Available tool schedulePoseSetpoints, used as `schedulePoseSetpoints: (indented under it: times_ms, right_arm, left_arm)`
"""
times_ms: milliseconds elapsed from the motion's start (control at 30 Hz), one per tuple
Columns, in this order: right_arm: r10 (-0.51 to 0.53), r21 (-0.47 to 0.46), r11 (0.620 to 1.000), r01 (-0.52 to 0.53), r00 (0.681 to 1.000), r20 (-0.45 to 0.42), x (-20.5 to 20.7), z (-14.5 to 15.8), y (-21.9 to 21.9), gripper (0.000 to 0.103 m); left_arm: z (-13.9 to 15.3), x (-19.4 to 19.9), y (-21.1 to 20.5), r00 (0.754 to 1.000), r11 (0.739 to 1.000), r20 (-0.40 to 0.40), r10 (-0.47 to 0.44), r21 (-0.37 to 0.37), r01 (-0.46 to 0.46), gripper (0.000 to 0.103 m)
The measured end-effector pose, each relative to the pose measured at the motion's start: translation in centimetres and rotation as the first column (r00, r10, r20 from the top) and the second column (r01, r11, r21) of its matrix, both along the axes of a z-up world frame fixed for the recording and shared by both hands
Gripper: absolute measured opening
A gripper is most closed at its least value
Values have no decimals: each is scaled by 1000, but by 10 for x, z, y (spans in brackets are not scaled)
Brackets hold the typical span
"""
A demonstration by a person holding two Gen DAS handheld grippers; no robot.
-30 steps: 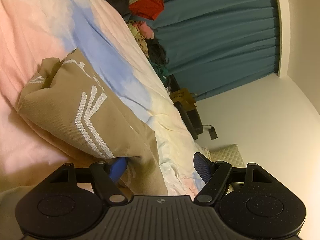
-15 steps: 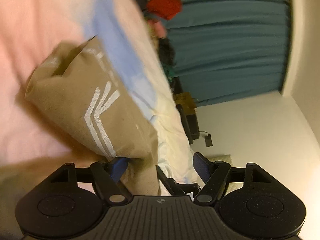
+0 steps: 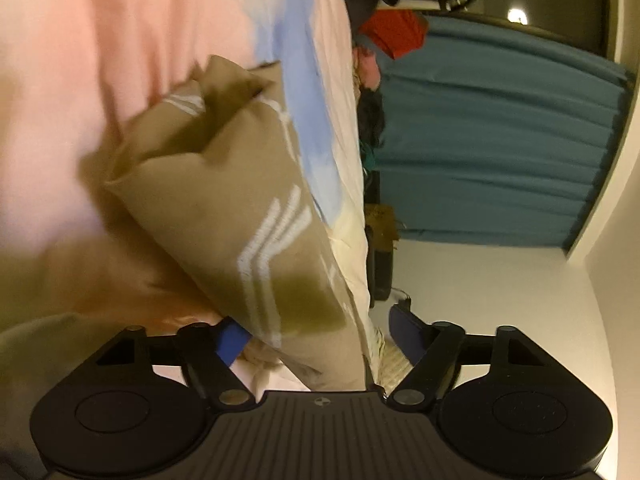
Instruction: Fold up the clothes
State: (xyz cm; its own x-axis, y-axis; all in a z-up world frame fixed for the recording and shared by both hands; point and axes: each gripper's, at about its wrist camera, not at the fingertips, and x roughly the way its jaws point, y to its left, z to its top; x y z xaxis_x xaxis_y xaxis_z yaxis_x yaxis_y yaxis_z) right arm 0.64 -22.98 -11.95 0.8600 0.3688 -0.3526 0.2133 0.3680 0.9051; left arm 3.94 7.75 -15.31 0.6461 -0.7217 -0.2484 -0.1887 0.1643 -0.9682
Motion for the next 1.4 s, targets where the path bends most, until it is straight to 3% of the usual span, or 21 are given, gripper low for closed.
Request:
schedulePoseSetpoints:
  times_ms: [200,400,767,967,1133,1300,1400]
  right_arm:
    - [6,-122,992,7,995,101,-16,23,7,27]
    - [26,-237,971,18,983,183,-22,44,15,27]
    - [8,-212,977,20,991,135,-26,39,7,26]
    - [-40,-227,971,78,985,168,-41,55,3,26]
    - [-116,-143,979,145,974,195,-56,82,-23,26]
    - [-230,-89,964,249,956,181,-58,106,-76,26]
    - [-286,-163,935,316,941,183,-43,122,-118,26]
  left_arm:
    - [-6,2,11,998,998,-27,59,-12,-59,67]
    - [-6,4,11,998,998,-31,62,-8,-62,52]
    - [5,12,14,998,997,8,61,51,-61,26]
    - [39,16,2,994,992,111,1,127,-15,20]
    - [82,11,-22,982,987,170,-82,148,57,19]
    - [130,44,-91,968,965,149,-200,203,168,19]
    - [147,81,-150,949,942,173,-263,257,215,19]
